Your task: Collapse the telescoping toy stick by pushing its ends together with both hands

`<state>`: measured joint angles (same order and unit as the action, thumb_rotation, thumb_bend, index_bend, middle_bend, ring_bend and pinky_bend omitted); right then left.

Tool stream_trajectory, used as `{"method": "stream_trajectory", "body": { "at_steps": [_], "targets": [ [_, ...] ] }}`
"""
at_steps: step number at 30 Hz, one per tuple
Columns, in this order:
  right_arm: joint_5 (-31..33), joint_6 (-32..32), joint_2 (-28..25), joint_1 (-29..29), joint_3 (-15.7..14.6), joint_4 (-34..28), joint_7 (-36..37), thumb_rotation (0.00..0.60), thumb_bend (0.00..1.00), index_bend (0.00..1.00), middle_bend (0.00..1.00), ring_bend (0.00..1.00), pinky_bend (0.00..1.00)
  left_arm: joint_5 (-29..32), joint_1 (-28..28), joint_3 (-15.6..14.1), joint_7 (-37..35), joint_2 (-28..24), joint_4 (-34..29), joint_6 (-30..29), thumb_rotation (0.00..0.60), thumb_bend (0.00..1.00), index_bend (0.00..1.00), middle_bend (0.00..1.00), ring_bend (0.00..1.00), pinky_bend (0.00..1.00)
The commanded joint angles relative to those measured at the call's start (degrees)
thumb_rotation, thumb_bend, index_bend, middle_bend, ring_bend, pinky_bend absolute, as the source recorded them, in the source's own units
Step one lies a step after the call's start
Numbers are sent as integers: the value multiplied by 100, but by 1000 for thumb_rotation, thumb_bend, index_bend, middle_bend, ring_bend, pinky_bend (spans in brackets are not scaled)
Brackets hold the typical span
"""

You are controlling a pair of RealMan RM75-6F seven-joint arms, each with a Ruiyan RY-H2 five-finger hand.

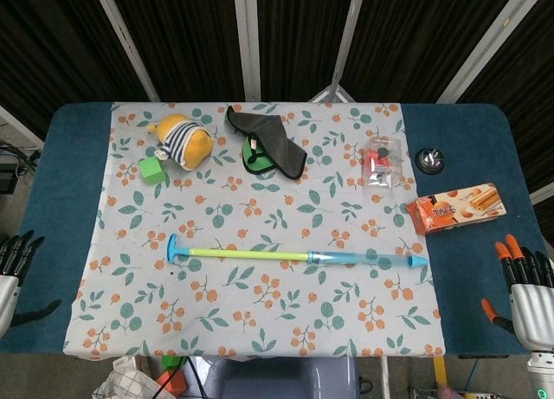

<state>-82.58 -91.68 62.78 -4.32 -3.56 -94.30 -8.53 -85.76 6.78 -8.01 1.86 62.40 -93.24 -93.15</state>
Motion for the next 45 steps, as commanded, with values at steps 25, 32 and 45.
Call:
{"method": "stream_trajectory", "body": {
  "at_steps": [25,32,45],
  "targets": [
    [-307,356,19,32,94,-87,6,600,304,0,0,0,0,1674,1689,1357,3135,1537,-687,2462,600,325,400,108,0,0],
    [-328,439,-7,40,130,-84,76,600,304,0,0,0,0,2665,2210,1732,4213,2360,-414,2646,600,353,448,117,0,0],
    [-340,544,-76,71,184,-140,213,600,304,0,0,0,0,3794,2713,1794,5331,3108,-15,2576,600,356,452,120,0,0]
  ]
}}
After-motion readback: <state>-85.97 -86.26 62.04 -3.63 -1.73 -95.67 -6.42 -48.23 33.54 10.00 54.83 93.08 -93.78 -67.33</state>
